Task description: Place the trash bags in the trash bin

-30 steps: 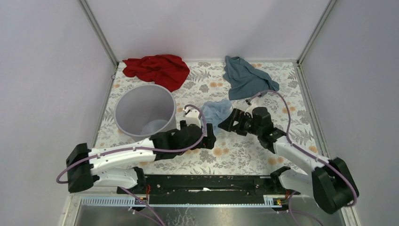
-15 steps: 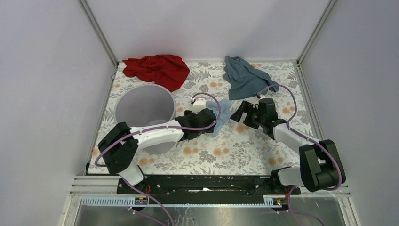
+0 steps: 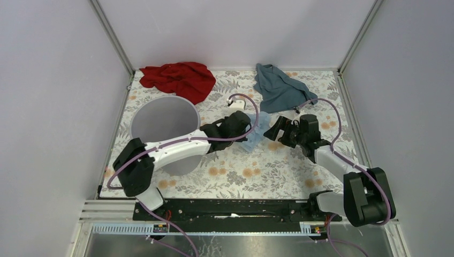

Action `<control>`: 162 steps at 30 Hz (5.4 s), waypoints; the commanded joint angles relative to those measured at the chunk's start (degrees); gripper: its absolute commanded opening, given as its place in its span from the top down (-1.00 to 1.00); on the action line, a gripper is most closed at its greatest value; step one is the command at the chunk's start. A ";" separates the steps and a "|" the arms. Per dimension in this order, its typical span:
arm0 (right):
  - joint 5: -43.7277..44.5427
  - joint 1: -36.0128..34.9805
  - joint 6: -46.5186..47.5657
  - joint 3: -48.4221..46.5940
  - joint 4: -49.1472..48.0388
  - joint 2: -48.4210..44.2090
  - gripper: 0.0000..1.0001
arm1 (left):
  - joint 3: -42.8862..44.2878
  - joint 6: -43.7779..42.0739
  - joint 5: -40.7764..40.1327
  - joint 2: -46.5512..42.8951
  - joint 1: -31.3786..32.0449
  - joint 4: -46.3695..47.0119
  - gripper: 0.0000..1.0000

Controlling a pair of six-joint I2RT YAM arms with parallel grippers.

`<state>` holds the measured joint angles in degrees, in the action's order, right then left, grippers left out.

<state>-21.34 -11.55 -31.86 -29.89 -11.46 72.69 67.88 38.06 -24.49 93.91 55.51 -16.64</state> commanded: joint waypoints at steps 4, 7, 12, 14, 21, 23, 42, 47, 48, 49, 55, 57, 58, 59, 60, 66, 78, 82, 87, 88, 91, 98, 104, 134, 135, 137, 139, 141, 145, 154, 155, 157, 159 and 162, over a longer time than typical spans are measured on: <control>-6.49 0.21 -0.19 2.19 -0.06 -6.93 -0.99 | -3.76 -1.12 17.43 -12.59 -0.81 6.33 1.00; -6.45 0.28 -2.01 4.32 1.88 -11.09 -0.99 | -5.80 -0.95 21.23 -16.61 -2.22 8.01 1.00; -5.17 0.48 -2.94 7.56 6.11 -19.08 -0.99 | -8.77 3.71 27.04 -23.17 -6.34 11.88 1.00; -6.31 0.48 -2.41 7.91 7.15 -20.89 -0.99 | -9.09 4.17 27.84 -24.66 -6.84 12.94 1.00; -18.21 0.48 -8.52 12.46 -5.37 -20.74 -0.99 | -8.72 5.48 32.29 -24.51 -7.33 13.88 1.00; -17.97 0.51 -10.78 14.16 -10.35 -20.25 -0.99 | -9.30 6.56 34.19 -24.92 -7.39 15.09 1.00; -26.80 -0.75 -28.77 20.07 -62.12 8.66 -0.99 | -11.30 17.67 48.09 -22.51 -7.28 32.53 1.00; -26.76 -1.08 -31.60 20.11 -64.18 6.19 -0.99 | -10.51 18.36 49.21 -21.73 -7.25 34.37 1.00; -26.74 -1.21 -31.97 20.01 -64.52 5.37 -0.99 | -10.82 18.82 49.48 -21.44 -7.25 35.29 1.00; -26.79 -1.27 -32.73 20.05 -65.05 4.25 -0.93 | -11.05 19.19 49.61 -21.15 -7.28 36.30 1.00; -22.38 -1.28 -23.26 16.14 -36.10 -12.79 0.29 | -9.88 14.42 44.24 -20.82 -7.25 28.31 1.00; -12.30 -2.08 -9.76 9.38 -9.32 -22.24 0.43 | -9.30 11.93 41.05 -21.00 -7.27 24.09 1.00; -5.53 -2.91 -3.85 6.37 1.25 -25.97 0.49 | -9.18 11.00 39.66 -21.09 -7.26 22.47 1.00; 0.04 -3.69 0.15 4.01 8.29 -29.05 0.56 | -9.23 10.49 38.30 -21.19 -7.25 21.40 1.00; 3.94 -4.22 2.87 2.19 12.64 -31.04 0.62 | -9.40 10.42 37.87 -21.32 -7.28 21.45 1.00; 18.69 -13.13 8.88 -6.23 23.26 -25.52 0.85 | -7.99 17.72 48.94 -14.72 -6.67 37.52 1.00; 51.40 -24.54 9.42 -9.12 30.53 -14.50 0.85 | -15.69 9.15 30.58 -34.15 -5.82 24.89 1.00; 52.51 -23.96 9.38 -8.87 32.23 -16.74 0.84 | -17.81 5.77 23.49 -39.54 -7.60 11.15 1.00; 48.58 -23.96 9.41 -8.96 31.65 -21.72 0.65 | -21.70 5.35 27.25 -38.71 -7.71 11.21 1.00; 47.76 -23.96 9.43 -9.21 31.81 -22.70 0.64 | -21.95 5.27 27.87 -37.87 -7.74 11.19 1.00; 47.81 -23.96 9.01 -10.44 33.70 -24.72 0.64 | -22.75 4.58 26.82 -37.36 -7.70 10.25 1.00; 41.32 -23.96 10.89 -10.31 35.15 -23.05 -0.06 | -25.74 5.30 28.23 -38.92 -7.70 14.07 1.00; 36.73 -23.96 11.59 -19.45 45.42 -21.55 -0.82 | -28.75 7.32 32.95 -34.86 -7.75 20.74 1.00; 9.78 -26.60 -11.49 -1.97 -11.20 13.99 -0.03 | -5.17 6.84 42.60 -23.08 0.42 29.31 1.00; 9.99 -26.61 -10.63 -2.15 -9.64 12.92 -0.06 | -4.63 5.88 41.37 -23.84 0.44 27.93 1.00; 10.68 -26.59 -8.51 -2.96 -5.77 9.91 -0.15 | -3.86 3.97 37.30 -25.63 0.39 23.19 1.00; 13.26 -26.62 -5.87 -4.16 0.31 5.64 -0.26 | -4.35 2.79 32.67 -27.72 0.28 18.72 1.00; 17.73 -26.51 -2.76 -5.55 7.49 0.21 -0.43 | -5.47 2.46 28.91 -30.13 -0.20 15.03 1.00; 27.27 -25.90 2.85 -8.15 20.98 -10.61 -0.80 | -8.35 2.61 24.77 -35.15 -1.66 10.64 1.00; 27.31 -24.75 9.18 -17.15 37.22 -22.34 -0.99 | -10.77 3.24 22.82 -37.28 -4.12 8.82 1.00; 24.87 -24.75 8.92 -17.25 37.22 -23.01 -0.99 | -10.82 3.24 22.86 -36.87 -4.20 8.82 1.00; 18.07 -24.75 8.13 -16.55 35.80 -23.37 -0.99 | -11.26 3.39 23.14 -36.03 -4.29 9.20 1.00; 12.13 -24.75 6.53 -15.04 33.39 -22.05 -0.99 | -12.30 4.05 24.16 -35.11 -4.40 10.89 1.00; 6.87 -24.75 4.09 -13.05 29.92 -19.12 -0.99 | -14.27 6.03 29.06 -33.00 -4.51 15.22 1.00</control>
<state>-4.19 -36.42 -25.47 -44.88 21.12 50.57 55.59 42.35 0.16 58.72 51.33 -7.31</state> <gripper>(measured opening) 0.993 0.006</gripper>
